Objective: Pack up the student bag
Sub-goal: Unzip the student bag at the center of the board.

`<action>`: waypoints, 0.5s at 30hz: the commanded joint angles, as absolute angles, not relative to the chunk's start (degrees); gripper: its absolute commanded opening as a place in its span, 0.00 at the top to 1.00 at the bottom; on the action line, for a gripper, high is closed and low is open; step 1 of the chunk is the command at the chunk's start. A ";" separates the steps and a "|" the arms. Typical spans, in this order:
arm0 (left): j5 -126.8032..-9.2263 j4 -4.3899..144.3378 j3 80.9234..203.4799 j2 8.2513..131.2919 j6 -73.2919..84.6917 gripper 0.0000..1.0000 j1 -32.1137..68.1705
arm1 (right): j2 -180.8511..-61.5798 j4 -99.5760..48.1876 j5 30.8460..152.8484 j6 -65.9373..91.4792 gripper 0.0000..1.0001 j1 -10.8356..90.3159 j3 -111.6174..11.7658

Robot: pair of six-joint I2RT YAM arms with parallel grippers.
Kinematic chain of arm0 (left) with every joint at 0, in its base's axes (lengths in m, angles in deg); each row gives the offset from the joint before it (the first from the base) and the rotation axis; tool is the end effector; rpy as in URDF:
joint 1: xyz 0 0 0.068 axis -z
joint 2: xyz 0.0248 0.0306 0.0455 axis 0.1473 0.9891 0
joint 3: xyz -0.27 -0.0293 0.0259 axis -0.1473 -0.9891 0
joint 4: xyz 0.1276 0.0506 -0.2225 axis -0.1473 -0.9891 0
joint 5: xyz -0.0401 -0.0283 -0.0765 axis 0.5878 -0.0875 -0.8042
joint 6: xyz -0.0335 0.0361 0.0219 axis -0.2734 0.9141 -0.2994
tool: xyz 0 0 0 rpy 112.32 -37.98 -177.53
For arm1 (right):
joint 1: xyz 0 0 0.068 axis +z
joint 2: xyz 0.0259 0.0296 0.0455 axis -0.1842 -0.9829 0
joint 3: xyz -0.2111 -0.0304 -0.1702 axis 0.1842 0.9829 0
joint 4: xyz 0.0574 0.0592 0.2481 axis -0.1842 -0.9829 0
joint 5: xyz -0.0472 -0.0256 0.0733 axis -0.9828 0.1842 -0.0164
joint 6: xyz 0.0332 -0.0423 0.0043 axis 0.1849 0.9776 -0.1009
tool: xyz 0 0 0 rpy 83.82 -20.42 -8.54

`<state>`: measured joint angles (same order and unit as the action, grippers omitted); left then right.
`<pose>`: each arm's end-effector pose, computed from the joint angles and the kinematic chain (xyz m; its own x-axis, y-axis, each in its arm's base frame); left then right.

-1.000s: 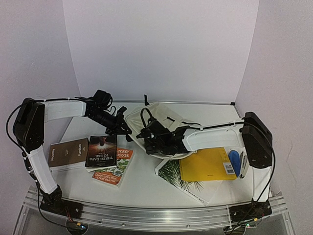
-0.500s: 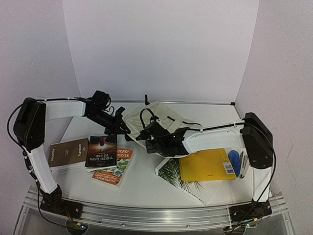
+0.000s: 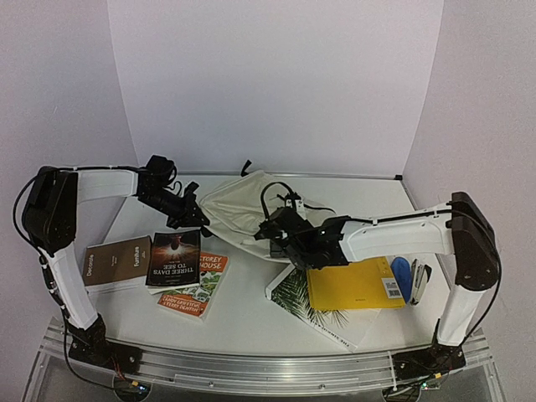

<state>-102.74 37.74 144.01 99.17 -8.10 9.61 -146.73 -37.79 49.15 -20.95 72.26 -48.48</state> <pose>0.3510 -0.1400 0.2072 -0.9830 -0.0090 -0.1831 0.1331 0.6518 -0.7466 0.2114 0.3487 0.2128 -0.5988 0.0108 -0.8008 -0.1825 0.9718 0.1495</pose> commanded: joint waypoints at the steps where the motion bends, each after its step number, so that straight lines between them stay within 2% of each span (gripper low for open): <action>1: -98.96 37.37 145.36 99.80 -7.30 1.00 5.99 | -142.35 -40.83 45.20 -24.47 1.00 70.91 -45.20; 11: -98.11 37.93 145.69 100.46 -7.69 1.00 3.55 | -138.18 -40.85 46.79 -26.83 1.00 68.52 -41.03; 13: -99.20 38.74 145.51 99.84 -7.25 0.95 3.55 | -137.96 -39.33 48.73 -25.88 1.00 68.51 -40.79; 15: -100.32 39.27 145.52 98.50 -6.09 0.79 3.65 | -137.59 -36.95 51.17 -24.74 1.00 68.58 -40.17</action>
<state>-102.20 37.35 144.01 100.64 -8.08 5.75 -140.79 -37.28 50.65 -25.69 69.16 -41.88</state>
